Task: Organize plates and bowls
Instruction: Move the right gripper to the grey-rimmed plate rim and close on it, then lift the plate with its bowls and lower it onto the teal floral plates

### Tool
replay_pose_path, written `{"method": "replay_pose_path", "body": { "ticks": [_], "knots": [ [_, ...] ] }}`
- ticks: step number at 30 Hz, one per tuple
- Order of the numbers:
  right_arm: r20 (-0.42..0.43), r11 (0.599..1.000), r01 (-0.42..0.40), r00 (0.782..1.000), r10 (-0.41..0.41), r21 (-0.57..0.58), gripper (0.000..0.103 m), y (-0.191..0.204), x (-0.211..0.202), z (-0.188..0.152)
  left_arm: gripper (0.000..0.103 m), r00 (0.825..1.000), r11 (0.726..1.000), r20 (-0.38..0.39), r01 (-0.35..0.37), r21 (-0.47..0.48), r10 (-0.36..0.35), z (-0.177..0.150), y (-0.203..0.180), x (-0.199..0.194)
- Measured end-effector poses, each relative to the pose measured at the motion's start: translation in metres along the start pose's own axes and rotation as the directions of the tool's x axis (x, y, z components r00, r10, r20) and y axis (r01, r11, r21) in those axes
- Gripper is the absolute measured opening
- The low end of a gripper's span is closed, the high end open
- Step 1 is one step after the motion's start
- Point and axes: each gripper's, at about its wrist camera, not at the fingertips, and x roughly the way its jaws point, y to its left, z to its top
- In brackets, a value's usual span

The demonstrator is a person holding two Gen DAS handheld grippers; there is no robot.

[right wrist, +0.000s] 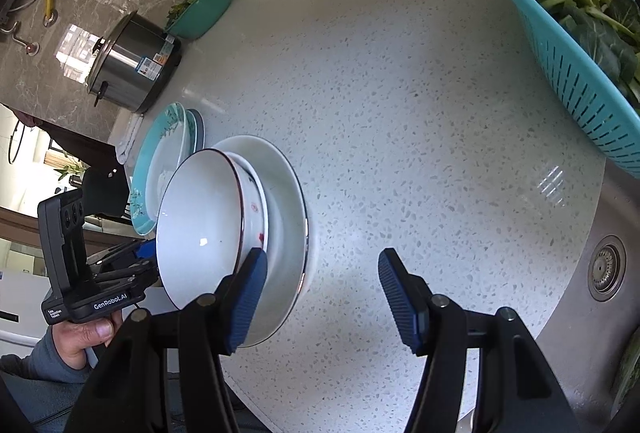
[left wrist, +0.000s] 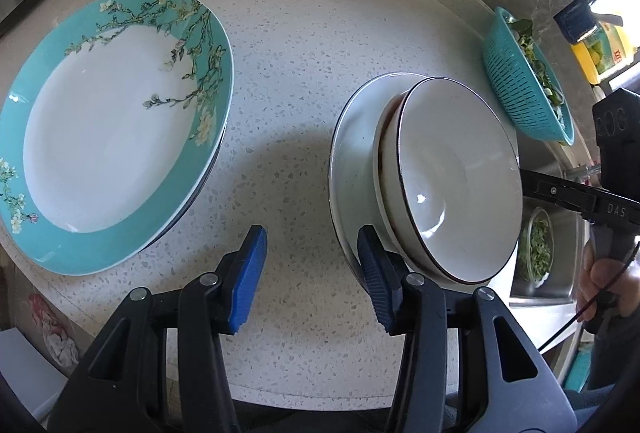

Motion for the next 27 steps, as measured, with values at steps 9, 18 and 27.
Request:
{"method": "replay_pose_path", "body": {
  "ticks": [9, 18, 27],
  "knots": [
    [-0.050, 1.000, 0.010, 0.999, -0.011, -0.019, 0.062, -0.010, 0.010, -0.001, 0.048, 1.000, 1.000, -0.009, -0.028, 0.013, 0.028, 0.006, 0.004, 0.011],
    [-0.047, 0.995, 0.002, 0.999, -0.007, -0.100, 0.058, -0.010, 0.030, -0.001, 0.049, 0.999, 1.000, 0.037, -0.019, 0.022, 0.018, 0.008, 0.002, 0.023],
    [-0.010, 0.982, 0.011, 1.000, -0.013, -0.187, 0.052, -0.002, 0.039, -0.005, 0.048, 0.996, 0.996, 0.077, -0.059, 0.068, 0.053, 0.009, -0.009, 0.035]
  ]
}}
